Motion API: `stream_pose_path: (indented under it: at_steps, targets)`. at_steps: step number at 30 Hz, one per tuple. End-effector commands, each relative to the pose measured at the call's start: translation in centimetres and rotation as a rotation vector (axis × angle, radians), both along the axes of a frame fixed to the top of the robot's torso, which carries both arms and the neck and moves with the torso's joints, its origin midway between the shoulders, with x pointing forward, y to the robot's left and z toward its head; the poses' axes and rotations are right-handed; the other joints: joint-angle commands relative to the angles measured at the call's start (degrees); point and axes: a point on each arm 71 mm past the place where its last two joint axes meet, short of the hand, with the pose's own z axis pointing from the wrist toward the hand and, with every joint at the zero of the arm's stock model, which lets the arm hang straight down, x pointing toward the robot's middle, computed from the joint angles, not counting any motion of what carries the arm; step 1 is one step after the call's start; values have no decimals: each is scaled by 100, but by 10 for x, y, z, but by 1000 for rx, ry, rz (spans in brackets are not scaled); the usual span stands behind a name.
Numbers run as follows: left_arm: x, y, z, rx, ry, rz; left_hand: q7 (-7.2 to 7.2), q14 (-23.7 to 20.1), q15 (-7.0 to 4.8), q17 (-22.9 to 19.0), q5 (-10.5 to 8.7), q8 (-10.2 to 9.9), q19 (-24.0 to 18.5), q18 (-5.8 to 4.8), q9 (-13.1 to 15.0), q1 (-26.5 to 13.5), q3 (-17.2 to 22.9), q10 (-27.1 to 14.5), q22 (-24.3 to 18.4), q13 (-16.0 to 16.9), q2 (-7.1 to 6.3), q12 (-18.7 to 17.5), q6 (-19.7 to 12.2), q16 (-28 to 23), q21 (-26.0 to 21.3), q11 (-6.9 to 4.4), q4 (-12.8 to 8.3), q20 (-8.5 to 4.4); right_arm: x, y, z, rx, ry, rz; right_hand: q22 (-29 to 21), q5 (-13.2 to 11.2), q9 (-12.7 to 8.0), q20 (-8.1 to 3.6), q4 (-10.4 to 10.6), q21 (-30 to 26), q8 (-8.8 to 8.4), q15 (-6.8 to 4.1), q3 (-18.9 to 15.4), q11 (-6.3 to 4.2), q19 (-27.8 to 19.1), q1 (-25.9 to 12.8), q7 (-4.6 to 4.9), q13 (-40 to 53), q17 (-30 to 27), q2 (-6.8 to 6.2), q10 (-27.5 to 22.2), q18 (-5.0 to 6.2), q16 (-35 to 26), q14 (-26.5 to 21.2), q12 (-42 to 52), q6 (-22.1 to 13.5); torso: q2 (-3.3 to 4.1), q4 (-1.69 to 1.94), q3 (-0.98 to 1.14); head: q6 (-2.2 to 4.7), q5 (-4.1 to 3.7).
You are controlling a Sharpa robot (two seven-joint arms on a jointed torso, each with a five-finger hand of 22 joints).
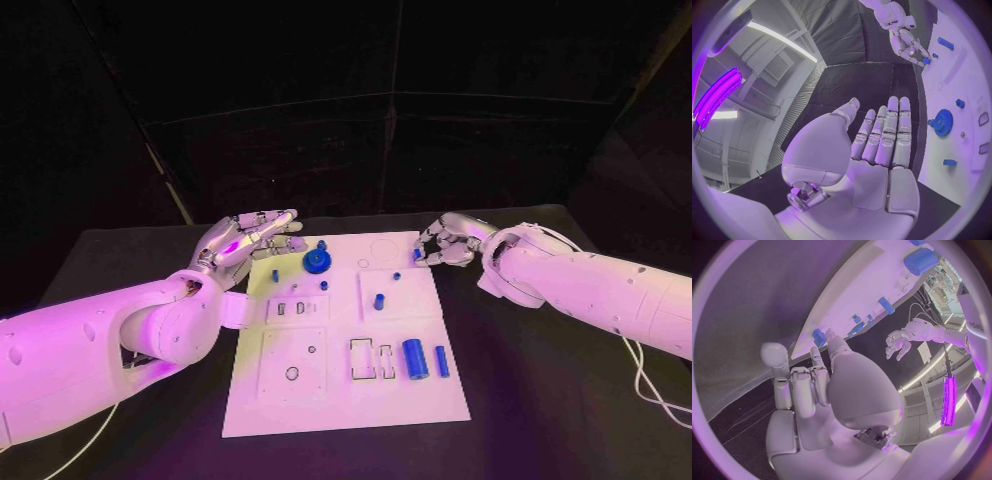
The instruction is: Assemble the parts on the task board
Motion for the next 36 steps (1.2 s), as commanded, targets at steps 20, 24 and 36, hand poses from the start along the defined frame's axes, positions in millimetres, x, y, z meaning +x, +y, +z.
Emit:
stream_pose_path:
  at_steps: [20, 24, 36]
  targets:
    - [-1, 0, 1, -6, -8, -15, 213, 33, 12, 6, -7, -38, 46, 25, -6, 41, 2, 0, -8, -6, 17, -23, 19, -23, -36, 2, -43, 13, 3, 0, -2, -10, 8, -8, 30, -338, -5, -58, -136, 40, 81, -59, 148, -81, 27, 72, -60, 1010, 1129, 240, 238, -12, 18, 514, 42, 244, 1, -1, 6, -34, 9]
    - [-1, 0, 1, -6, -8, -16, 214, 33, 12, 7, -7, -39, 46, 25, -6, 42, 3, -1, -8, -6, 17, -24, 19, -23, -37, 2, -46, 13, 4, 1, -1, -9, 2, -9, 55, -406, -4, -69, -171, 55, 106, -73, 218, -99, 42, 97, -84, 1031, 1140, 296, 256, -16, 21, 516, 61, 328, 2, -4, 5, -34, 12]
    - [-1, 0, 1, -6, -7, -16, 214, 33, 12, 7, -7, -39, 46, 25, -6, 42, 3, -1, -8, -6, 17, -24, 19, -23, -37, 2, -46, 13, 4, 2, 0, -2, -14, -3, 144, -599, 28, -164, -278, 106, 237, -189, 412, -217, 92, 141, -226, 1130, 1192, 417, 340, -29, 38, 528, 153, 719, -1, -4, 6, -59, -1]
